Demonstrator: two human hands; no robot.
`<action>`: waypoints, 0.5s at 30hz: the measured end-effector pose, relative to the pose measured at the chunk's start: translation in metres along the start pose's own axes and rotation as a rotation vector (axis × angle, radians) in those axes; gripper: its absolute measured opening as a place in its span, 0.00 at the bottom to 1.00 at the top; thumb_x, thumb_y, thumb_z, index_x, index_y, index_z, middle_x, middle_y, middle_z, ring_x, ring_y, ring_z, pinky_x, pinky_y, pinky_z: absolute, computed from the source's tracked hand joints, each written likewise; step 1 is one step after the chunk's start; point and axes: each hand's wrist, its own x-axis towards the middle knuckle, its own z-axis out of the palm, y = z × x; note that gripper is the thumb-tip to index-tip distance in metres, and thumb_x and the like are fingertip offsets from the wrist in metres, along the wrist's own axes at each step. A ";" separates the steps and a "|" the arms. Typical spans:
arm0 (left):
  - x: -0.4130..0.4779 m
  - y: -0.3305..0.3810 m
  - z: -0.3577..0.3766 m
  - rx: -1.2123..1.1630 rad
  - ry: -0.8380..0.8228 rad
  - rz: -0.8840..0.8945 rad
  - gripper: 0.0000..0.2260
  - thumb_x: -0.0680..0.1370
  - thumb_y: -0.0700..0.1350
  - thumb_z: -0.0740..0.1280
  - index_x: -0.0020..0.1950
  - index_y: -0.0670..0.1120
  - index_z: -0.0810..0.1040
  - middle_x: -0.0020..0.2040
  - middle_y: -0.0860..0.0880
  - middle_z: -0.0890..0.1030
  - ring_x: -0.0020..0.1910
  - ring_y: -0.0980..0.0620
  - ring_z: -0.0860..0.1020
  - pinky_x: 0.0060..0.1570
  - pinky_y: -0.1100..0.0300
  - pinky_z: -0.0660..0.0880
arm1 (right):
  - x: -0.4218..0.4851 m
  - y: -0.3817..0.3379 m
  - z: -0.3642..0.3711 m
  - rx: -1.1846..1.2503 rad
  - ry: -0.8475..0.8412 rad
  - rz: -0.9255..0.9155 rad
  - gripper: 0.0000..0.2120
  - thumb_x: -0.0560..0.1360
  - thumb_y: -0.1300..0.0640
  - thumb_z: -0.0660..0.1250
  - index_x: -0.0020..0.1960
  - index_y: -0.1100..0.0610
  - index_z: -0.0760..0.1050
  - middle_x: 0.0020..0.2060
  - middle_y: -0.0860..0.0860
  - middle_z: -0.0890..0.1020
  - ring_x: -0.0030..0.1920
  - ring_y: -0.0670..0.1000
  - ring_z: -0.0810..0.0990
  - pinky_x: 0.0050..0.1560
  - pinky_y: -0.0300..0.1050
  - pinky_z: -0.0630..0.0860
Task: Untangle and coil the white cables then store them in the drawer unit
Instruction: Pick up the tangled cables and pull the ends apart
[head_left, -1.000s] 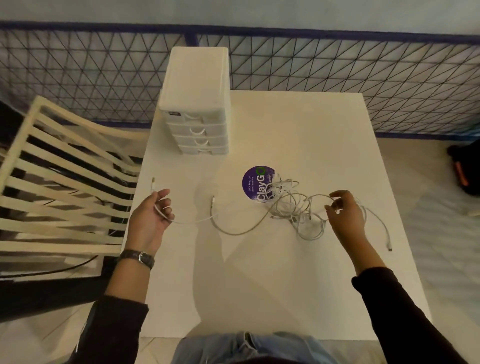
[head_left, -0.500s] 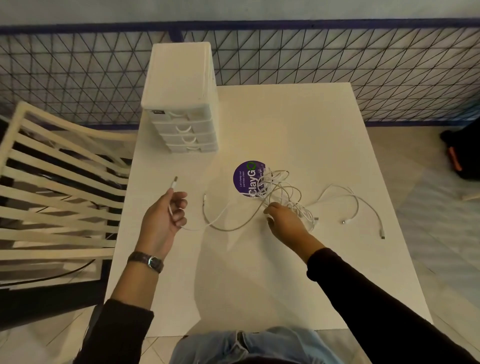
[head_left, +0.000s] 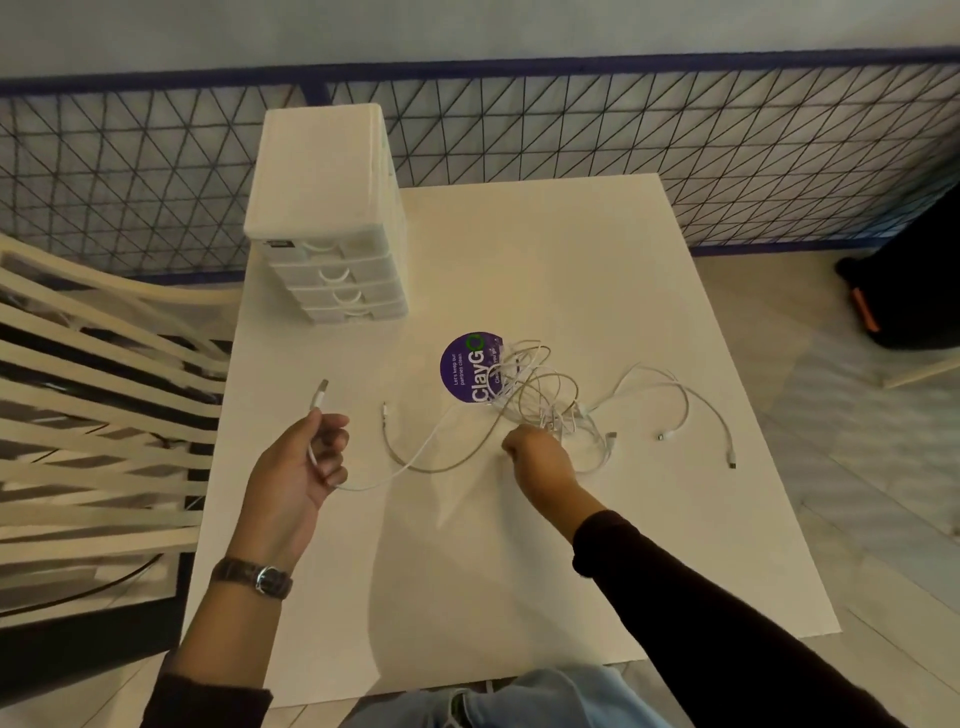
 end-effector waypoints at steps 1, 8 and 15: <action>-0.001 0.001 0.003 0.005 -0.015 0.011 0.21 0.81 0.46 0.56 0.34 0.47 0.83 0.29 0.52 0.74 0.23 0.58 0.65 0.23 0.67 0.64 | -0.003 -0.008 -0.009 0.045 0.054 -0.019 0.09 0.75 0.67 0.62 0.48 0.62 0.80 0.48 0.56 0.81 0.50 0.56 0.78 0.48 0.42 0.71; -0.009 0.021 0.050 0.012 -0.220 0.125 0.15 0.82 0.47 0.54 0.49 0.47 0.80 0.32 0.52 0.76 0.27 0.58 0.65 0.27 0.67 0.65 | -0.017 -0.079 -0.153 0.856 0.467 0.033 0.13 0.68 0.75 0.62 0.35 0.58 0.75 0.34 0.53 0.82 0.39 0.54 0.81 0.42 0.52 0.80; -0.016 0.098 0.117 -0.041 -0.418 0.333 0.14 0.77 0.53 0.57 0.54 0.49 0.78 0.33 0.53 0.76 0.29 0.59 0.68 0.30 0.67 0.68 | -0.031 -0.129 -0.269 1.280 0.483 -0.445 0.18 0.70 0.76 0.65 0.32 0.55 0.69 0.32 0.51 0.81 0.34 0.53 0.81 0.37 0.45 0.79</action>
